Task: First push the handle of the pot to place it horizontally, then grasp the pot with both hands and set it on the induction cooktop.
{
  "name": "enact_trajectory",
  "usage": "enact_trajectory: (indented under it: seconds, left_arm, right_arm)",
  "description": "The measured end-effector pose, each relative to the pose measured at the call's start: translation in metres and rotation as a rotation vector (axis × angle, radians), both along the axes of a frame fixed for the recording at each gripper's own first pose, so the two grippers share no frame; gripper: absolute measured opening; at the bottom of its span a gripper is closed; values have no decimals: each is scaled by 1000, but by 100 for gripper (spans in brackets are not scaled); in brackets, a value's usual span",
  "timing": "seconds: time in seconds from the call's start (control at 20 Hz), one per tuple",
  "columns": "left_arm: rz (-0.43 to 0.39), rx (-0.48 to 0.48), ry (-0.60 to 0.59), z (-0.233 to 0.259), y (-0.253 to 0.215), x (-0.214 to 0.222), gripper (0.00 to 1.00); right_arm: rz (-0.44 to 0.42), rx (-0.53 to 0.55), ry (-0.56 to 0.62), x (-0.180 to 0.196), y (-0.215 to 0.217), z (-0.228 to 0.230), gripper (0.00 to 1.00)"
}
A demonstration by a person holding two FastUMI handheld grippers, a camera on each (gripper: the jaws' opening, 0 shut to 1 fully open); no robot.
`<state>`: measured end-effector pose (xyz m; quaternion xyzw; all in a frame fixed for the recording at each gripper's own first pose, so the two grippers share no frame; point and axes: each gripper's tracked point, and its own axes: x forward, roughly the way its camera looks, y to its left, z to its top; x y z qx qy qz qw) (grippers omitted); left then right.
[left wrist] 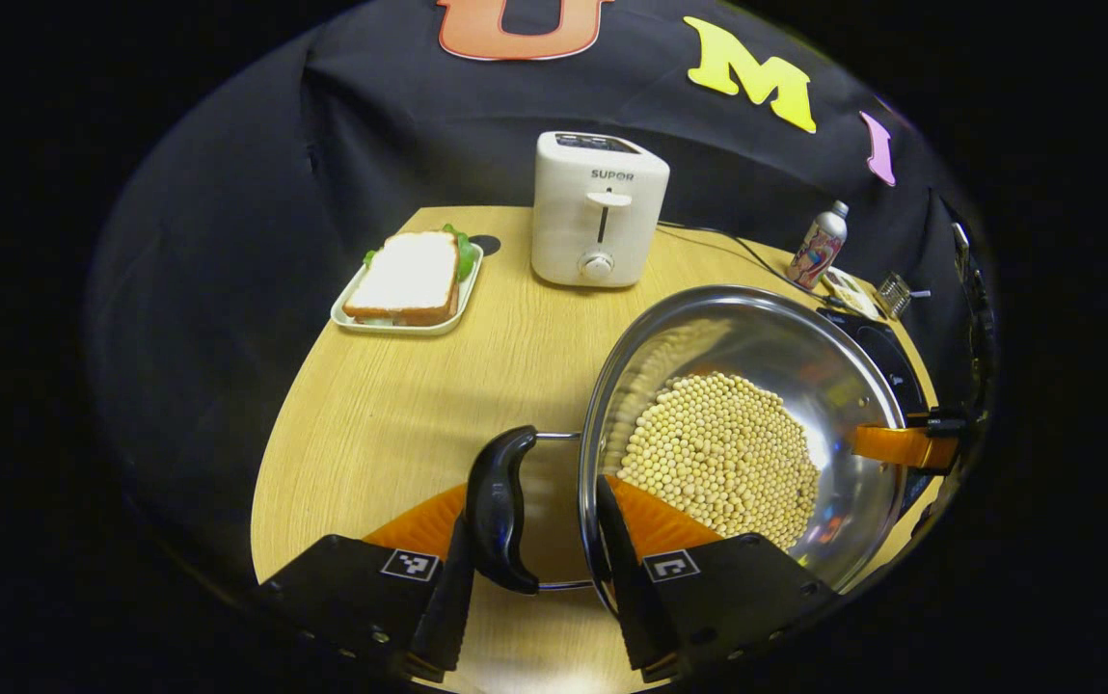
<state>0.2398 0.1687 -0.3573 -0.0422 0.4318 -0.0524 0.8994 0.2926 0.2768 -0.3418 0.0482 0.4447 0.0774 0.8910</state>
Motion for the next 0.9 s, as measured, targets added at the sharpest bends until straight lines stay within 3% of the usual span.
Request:
enact_trajectory:
  seconds: [0.45, 0.9]
  left_arm:
    - [-56, -16, -62, 55, -80, 5, 62]
    - [-94, -16, -59, 71, -200, -1, 61]
  right_arm:
    - [-46, 7, -104, -17, -74, 71, 60]
    - [-94, 22, -104, -31, -200, 80, 58]
